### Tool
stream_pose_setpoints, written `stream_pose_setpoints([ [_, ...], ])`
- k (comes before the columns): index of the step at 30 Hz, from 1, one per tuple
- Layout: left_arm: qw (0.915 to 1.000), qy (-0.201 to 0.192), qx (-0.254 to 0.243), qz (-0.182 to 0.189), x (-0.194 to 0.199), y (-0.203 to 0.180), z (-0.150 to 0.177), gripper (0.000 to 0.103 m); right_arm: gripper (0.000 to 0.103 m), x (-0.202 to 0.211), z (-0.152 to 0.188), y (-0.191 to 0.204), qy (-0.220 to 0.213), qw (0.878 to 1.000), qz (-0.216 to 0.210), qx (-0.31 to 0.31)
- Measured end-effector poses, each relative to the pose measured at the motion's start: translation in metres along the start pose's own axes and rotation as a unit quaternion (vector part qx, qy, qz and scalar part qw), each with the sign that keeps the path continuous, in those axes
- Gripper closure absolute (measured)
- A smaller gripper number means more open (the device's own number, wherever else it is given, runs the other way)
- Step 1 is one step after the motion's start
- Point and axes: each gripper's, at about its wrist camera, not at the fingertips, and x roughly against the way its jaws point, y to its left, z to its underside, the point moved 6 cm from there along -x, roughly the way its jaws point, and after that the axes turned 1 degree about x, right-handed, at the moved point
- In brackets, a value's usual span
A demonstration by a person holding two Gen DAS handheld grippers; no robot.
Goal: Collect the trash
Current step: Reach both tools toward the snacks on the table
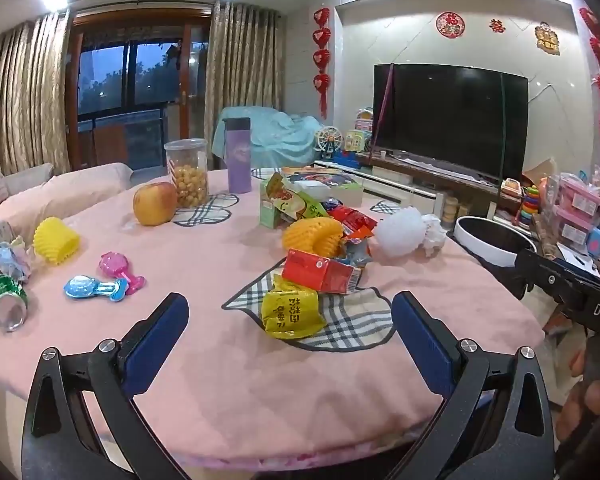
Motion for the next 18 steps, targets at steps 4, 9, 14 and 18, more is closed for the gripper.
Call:
stream_pose_setpoints([
  [4,1.0000,0.003,0.002,-0.001,-0.0019,0.0007,0.0002,0.000,0.000,-0.0012,0.0007,0.0006,0.002,1.000,-0.002,-0.001],
  [9,1.0000,0.004,0.003,-0.002,-0.0039,0.0011,0.0007,0.000,0.000,-0.0012,0.0020,0.0010,0.004,1.000,-0.005,-0.004],
  [14,1.0000,0.004,0.003,-0.001,-0.0044,0.0011,0.0009,0.000,0.000,-0.0022,0.0029,0.0013,0.008,1.000,-0.007,-0.007],
  [18,1.0000,0.005,0.004,-0.001,-0.0042,0.0017,0.0011,0.000,0.000,-0.0028,0.0021,0.0011,0.008,1.000,-0.008,-0.008],
])
